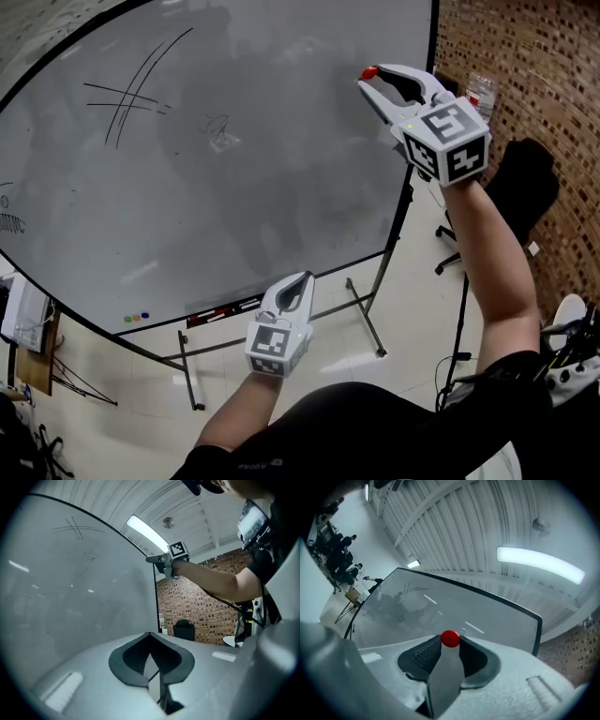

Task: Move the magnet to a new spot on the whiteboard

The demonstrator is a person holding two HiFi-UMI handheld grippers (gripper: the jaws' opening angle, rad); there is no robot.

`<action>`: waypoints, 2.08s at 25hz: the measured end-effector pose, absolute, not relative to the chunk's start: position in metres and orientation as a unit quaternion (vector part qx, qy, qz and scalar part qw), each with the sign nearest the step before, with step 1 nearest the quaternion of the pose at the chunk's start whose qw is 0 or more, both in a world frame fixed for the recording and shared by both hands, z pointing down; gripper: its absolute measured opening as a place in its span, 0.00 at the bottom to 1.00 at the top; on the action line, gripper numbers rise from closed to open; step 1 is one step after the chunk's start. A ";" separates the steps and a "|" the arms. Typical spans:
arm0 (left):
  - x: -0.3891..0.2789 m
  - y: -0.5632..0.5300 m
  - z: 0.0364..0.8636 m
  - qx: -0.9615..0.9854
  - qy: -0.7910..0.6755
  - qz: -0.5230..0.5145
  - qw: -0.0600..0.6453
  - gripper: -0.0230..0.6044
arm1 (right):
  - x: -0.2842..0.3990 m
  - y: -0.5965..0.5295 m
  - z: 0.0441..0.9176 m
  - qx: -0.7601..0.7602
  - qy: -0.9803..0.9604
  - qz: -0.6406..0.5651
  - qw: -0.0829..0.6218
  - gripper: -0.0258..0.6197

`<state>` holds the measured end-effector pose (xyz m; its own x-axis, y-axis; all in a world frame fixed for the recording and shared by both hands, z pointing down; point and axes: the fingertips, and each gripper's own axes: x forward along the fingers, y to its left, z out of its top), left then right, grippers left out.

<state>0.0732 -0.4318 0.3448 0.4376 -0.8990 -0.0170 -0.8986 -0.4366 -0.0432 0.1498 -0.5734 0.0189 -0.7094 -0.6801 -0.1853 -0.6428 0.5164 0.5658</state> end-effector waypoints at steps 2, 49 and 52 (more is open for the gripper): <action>0.071 -0.435 0.350 -0.840 0.542 -0.005 0.010 0.06 | 0.144 -0.588 0.003 0.382 -0.865 -0.324 0.041 0.21; 0.080 -0.416 0.348 -0.794 0.608 0.013 -0.013 0.06 | 0.158 -0.610 0.001 0.404 -0.842 -0.350 0.069 0.05; 0.081 -0.411 0.347 -0.789 0.614 0.013 -0.010 0.06 | 0.161 -0.600 0.022 0.380 -0.864 -0.325 0.061 0.05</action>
